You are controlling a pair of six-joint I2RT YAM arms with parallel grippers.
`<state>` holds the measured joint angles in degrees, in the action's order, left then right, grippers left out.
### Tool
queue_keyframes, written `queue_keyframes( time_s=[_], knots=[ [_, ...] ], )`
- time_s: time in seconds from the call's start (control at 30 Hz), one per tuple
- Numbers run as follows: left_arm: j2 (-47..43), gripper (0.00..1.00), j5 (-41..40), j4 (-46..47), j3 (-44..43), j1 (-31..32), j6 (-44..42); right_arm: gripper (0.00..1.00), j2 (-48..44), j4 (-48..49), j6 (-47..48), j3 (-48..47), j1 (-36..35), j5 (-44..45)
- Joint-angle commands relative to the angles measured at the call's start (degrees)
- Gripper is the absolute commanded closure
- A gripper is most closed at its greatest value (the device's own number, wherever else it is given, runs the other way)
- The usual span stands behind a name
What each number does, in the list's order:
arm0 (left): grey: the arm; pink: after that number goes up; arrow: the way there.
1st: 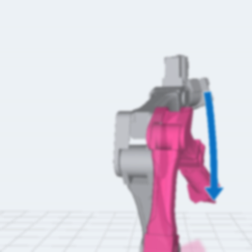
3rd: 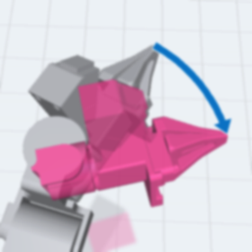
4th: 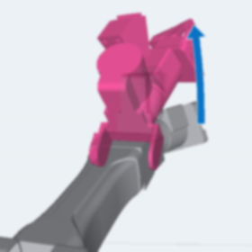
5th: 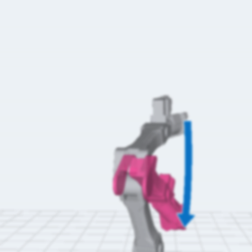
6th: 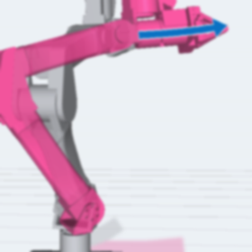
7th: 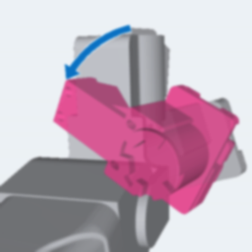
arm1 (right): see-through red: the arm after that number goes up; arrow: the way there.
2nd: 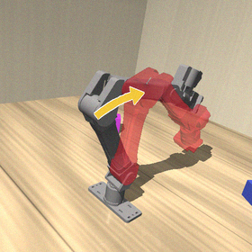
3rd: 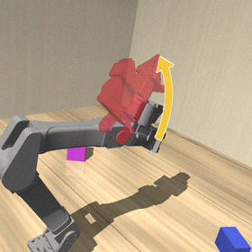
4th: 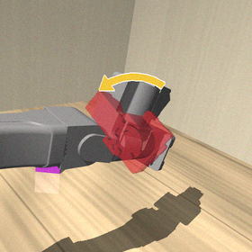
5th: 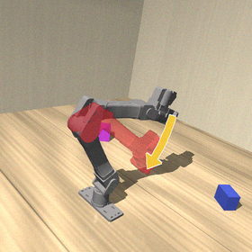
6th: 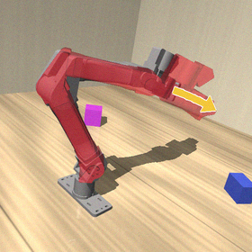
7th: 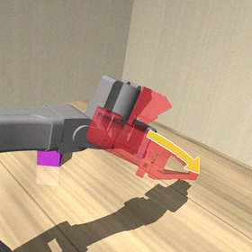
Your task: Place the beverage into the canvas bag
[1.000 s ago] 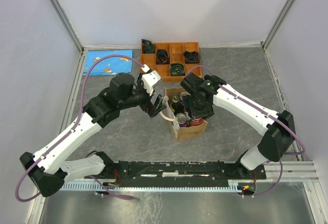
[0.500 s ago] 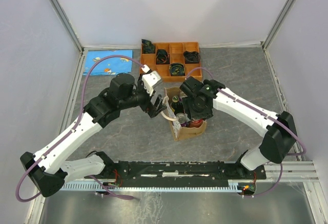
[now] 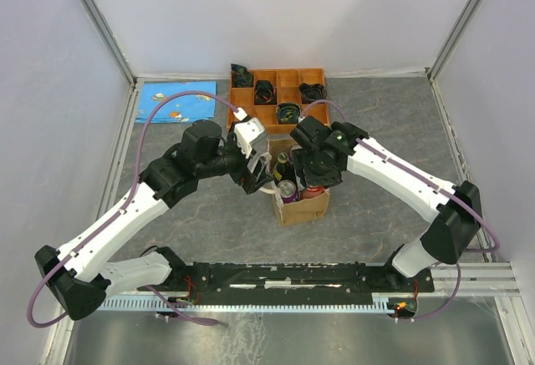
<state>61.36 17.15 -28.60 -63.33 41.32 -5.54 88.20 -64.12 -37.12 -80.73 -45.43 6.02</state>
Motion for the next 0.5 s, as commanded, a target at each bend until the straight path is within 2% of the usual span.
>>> queue_keyframes(
  time_s=[0.0, 0.3, 0.47],
  knots=[
    [-0.35, 0.07, 2.05, 2.50, 0.87, -0.27, -0.79, 1.00, 0.20, 4.76, -1.20, -6.09, -0.61, 0.05],
    [-0.28, 0.07, 2.68, 2.69, 1.30, -0.27, -0.81, 1.00, 0.55, -0.99, -0.93, -10.23, -1.49, 2.85],
    [0.15, 0.07, 2.96, 2.93, 1.34, -0.28, -0.77, 1.00, 0.70, -0.52, -1.00, -8.92, -1.76, 2.33]
  ],
)
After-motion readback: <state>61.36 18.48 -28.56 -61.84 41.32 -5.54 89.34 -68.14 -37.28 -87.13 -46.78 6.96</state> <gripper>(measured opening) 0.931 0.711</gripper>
